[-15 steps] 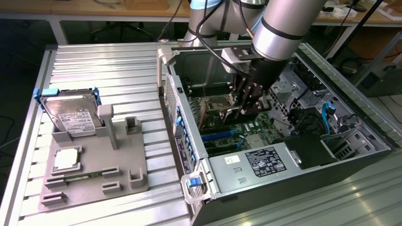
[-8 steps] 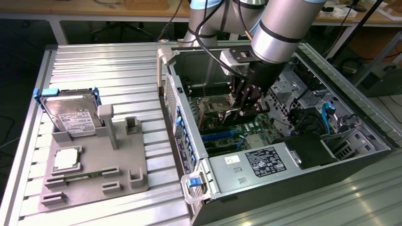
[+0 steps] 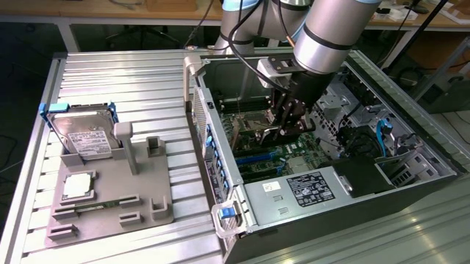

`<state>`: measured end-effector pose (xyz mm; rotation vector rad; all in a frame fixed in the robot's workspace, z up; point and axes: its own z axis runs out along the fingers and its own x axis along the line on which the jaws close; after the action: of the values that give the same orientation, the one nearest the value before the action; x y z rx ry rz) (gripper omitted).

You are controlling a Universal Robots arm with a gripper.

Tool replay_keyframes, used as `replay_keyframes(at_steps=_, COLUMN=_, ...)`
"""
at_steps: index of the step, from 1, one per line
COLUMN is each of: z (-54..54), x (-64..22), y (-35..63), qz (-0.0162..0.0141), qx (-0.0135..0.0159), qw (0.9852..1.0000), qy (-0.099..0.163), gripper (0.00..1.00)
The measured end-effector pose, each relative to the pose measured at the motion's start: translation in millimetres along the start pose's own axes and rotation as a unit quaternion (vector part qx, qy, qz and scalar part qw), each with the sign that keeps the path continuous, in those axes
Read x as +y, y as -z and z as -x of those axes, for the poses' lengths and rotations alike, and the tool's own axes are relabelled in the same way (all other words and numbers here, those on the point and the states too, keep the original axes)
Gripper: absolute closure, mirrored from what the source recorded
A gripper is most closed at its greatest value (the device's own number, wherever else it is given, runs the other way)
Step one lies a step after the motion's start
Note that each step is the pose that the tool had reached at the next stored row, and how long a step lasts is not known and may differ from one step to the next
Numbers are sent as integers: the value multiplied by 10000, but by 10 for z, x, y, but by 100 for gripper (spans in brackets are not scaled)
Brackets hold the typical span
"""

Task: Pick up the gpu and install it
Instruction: 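Insert the gpu into the slot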

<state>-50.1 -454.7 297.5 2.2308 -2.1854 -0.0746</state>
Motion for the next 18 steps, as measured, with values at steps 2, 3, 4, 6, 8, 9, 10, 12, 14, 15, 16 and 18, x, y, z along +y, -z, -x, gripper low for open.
replay_keyframes(at_steps=2, z=0, x=0, y=0, qz=0, qx=0, qw=10000, qy=0, gripper=73)
replay_keyframes(at_steps=3, z=0, x=0, y=0, qz=0, qx=0, qw=10000, qy=0, gripper=73)
replay_keyframes(at_steps=4, z=0, x=0, y=0, qz=0, qx=0, qw=10000, qy=0, gripper=73)
replay_keyframes(at_steps=6, z=0, x=0, y=-2, qz=0, qx=0, qw=10000, qy=0, gripper=73)
replay_keyframes(at_steps=8, z=0, x=-1, y=-19, qz=-3, qx=0, qw=10000, qy=1, gripper=73)
replay_keyframes(at_steps=9, z=0, x=-1, y=-24, qz=-3, qx=0, qw=10000, qy=1, gripper=73)
replay_keyframes(at_steps=10, z=-1, x=-1, y=-32, qz=-4, qx=0, qw=10000, qy=0, gripper=73)
replay_keyframes(at_steps=12, z=-1, x=6, y=-59, qz=-8, qx=0, qw=10000, qy=-1, gripper=73)
replay_keyframes(at_steps=14, z=-1, x=14, y=-83, qz=-15, qx=0, qw=10000, qy=0, gripper=73)
replay_keyframes(at_steps=15, z=-1, x=23, y=-99, qz=-22, qx=0, qw=10000, qy=0, gripper=73)
replay_keyframes(at_steps=16, z=-1, x=41, y=-116, qz=-35, qx=0, qw=10000, qy=1, gripper=73)
replay_keyframes(at_steps=18, z=-1, x=69, y=-139, qz=-54, qx=1, qw=10000, qy=1, gripper=73)
